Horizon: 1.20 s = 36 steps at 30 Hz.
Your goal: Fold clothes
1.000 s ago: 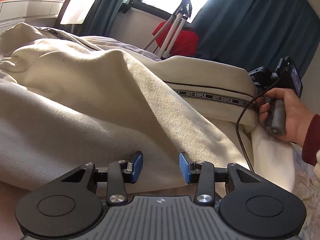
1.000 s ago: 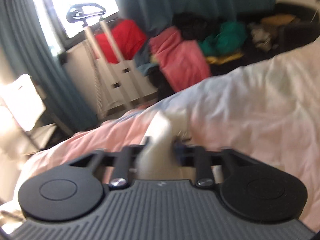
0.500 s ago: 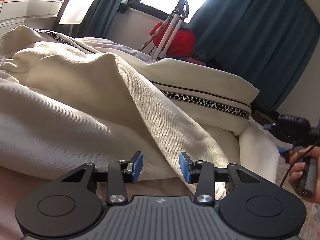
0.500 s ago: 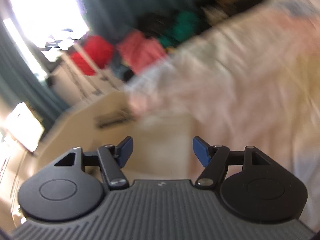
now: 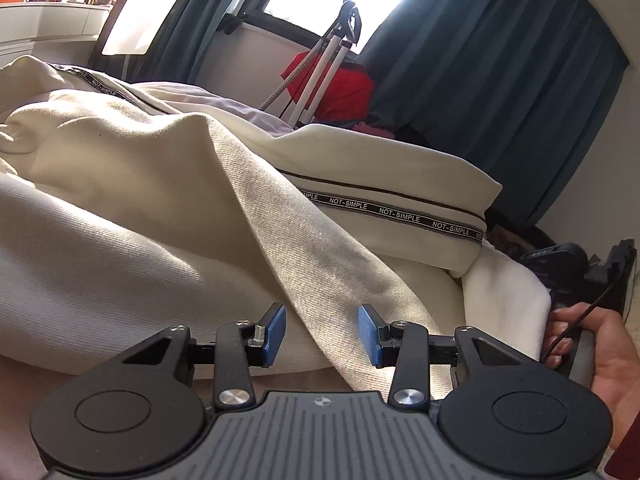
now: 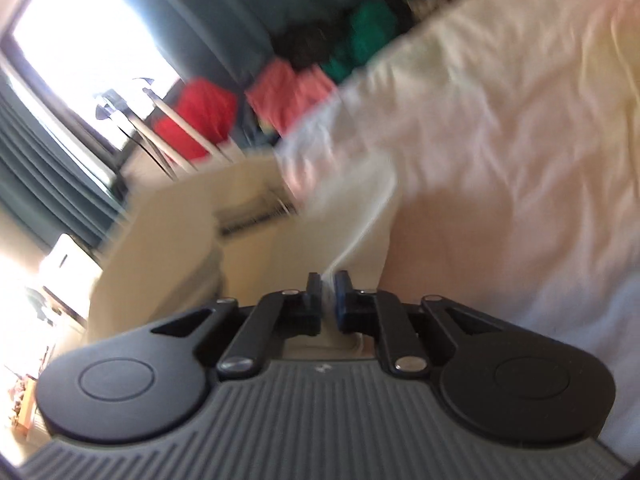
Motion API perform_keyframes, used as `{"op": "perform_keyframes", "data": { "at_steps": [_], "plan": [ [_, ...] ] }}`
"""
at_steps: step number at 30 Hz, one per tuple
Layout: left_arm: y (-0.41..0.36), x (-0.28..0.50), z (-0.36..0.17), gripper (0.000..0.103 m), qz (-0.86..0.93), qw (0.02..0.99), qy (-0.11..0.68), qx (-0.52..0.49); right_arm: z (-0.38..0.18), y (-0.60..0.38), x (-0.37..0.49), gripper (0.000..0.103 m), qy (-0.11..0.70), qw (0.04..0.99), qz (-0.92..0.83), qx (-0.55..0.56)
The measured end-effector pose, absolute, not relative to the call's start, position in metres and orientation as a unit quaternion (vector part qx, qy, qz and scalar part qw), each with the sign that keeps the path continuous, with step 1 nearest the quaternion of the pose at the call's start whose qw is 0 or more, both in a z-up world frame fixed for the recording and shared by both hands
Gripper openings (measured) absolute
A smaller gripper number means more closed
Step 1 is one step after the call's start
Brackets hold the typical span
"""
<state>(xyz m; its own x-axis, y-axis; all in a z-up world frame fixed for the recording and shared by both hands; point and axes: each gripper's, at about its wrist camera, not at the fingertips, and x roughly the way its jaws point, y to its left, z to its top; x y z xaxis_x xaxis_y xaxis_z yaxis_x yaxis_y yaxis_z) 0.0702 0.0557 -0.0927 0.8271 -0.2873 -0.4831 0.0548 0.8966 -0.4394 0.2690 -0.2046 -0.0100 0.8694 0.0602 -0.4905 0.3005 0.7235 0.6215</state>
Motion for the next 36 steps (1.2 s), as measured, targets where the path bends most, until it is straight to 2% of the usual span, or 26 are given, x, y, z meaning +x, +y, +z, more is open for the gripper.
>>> {"op": "perform_keyframes", "data": {
  "at_steps": [11, 15, 21, 23, 25, 27, 36],
  "plan": [
    [0.055, 0.062, -0.083, 0.041, -0.105, 0.939, 0.255, -0.206, 0.069, -0.279, 0.169, 0.009, 0.153, 0.923, -0.124, 0.329],
    [0.055, 0.056, -0.08, 0.041, -0.107, 0.94, 0.255, -0.201, 0.059, -0.321, 0.117, 0.009, 0.179, 0.902, -0.176, 0.352],
    [0.058, 0.046, -0.079, 0.041, -0.096, 0.933, 0.276, -0.209, 0.007, -0.365, 0.074, 0.013, 0.251, 0.822, -0.135, 0.493],
    [0.06, 0.043, -0.078, 0.041, -0.092, 0.927, 0.287, -0.223, -0.014, -0.373, 0.063, 0.018, 0.238, 0.774, -0.105, 0.577],
    [0.063, 0.039, -0.075, 0.041, -0.081, 0.925, 0.29, -0.233, -0.031, -0.376, 0.057, 0.052, 0.23, 0.727, -0.084, 0.641],
    [0.064, 0.035, -0.072, 0.042, -0.076, 0.921, 0.292, -0.245, -0.041, -0.374, 0.055, 0.066, 0.223, 0.706, -0.078, 0.668],
    [0.055, 0.04, -0.08, 0.043, -0.073, 0.91, 0.308, -0.267, -0.065, -0.383, 0.072, 0.066, 0.214, 0.678, -0.081, 0.698]
  ]
}}
